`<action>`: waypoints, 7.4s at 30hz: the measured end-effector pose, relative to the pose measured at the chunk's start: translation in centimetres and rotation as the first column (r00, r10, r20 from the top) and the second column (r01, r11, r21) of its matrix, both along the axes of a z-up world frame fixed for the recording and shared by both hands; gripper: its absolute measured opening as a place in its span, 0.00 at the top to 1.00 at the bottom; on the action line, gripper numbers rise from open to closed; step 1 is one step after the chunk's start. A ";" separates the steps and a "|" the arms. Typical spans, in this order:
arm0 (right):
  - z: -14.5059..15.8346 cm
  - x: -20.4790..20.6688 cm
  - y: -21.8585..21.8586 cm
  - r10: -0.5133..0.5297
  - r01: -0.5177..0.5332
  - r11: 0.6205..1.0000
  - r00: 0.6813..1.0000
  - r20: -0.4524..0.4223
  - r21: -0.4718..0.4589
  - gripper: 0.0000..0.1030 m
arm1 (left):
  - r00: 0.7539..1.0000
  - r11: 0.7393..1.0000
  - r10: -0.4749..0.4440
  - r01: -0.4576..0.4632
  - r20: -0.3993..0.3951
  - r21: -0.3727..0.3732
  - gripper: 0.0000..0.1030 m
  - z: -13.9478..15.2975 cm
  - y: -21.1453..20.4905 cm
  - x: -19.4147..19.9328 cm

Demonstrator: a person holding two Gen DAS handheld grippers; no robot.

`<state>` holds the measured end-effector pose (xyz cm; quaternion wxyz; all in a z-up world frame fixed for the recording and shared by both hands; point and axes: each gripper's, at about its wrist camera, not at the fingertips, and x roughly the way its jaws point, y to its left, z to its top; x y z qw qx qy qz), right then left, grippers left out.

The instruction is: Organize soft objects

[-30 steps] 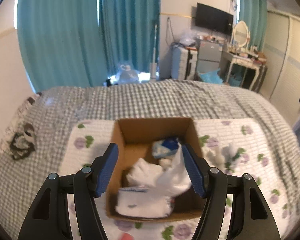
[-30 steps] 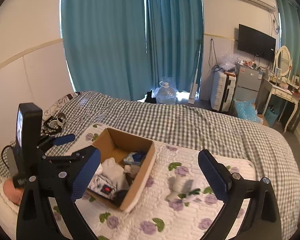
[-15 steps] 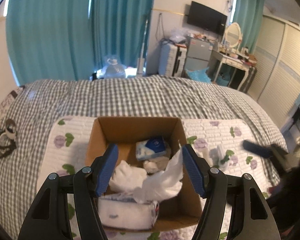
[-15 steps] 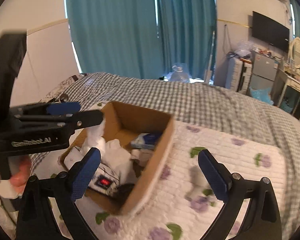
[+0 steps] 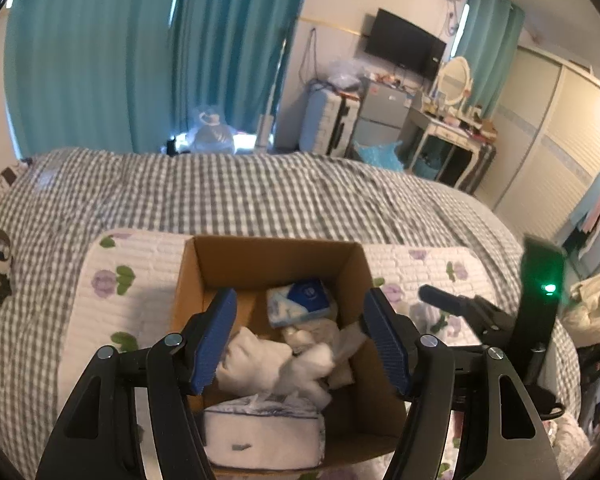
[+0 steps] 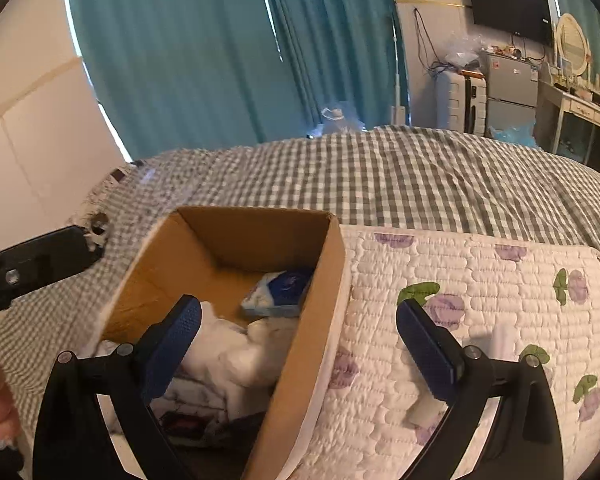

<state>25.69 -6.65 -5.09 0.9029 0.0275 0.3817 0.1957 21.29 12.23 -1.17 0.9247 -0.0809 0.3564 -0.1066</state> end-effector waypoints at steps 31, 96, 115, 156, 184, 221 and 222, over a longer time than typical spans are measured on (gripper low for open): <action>-0.9 -5.5 -19.8 -0.059 0.060 0.986 0.998 0.012 -0.157 0.05 | 1.000 0.974 0.012 -0.009 -0.008 0.228 0.35 -9.5 -20.6 -2.5; 4.5 -9.2 -19.2 -0.084 0.086 0.996 0.994 0.066 -0.030 0.58 | 0.989 0.989 -0.060 0.040 0.134 0.145 0.72 -1.5 -18.9 -4.1; 14.1 -11.5 -2.2 0.120 -0.116 0.993 0.977 0.175 -0.033 0.58 | 0.964 0.978 0.024 -0.078 0.264 0.193 0.72 6.4 -4.1 -7.4; 14.2 -5.1 2.5 0.035 -0.041 0.999 0.981 0.192 0.028 0.16 | 0.963 0.965 0.070 -0.131 0.260 0.229 0.29 6.3 0.7 -4.5; 25.1 -31.2 -7.1 -0.125 0.125 0.991 0.786 0.606 0.041 0.00 | 0.726 0.954 0.033 -0.227 0.687 0.194 0.13 14.3 -3.5 -26.0; 8.4 -24.5 -6.2 -0.130 0.138 0.990 0.915 0.383 0.006 0.00 | 0.875 0.964 0.112 -0.211 0.471 0.161 0.13 1.5 -3.5 -20.3; 8.4 -24.5 -6.2 -0.129 0.136 0.991 0.915 0.381 0.007 0.00 | 0.874 0.965 0.110 -0.209 0.474 0.160 0.13 1.5 -3.5 -20.4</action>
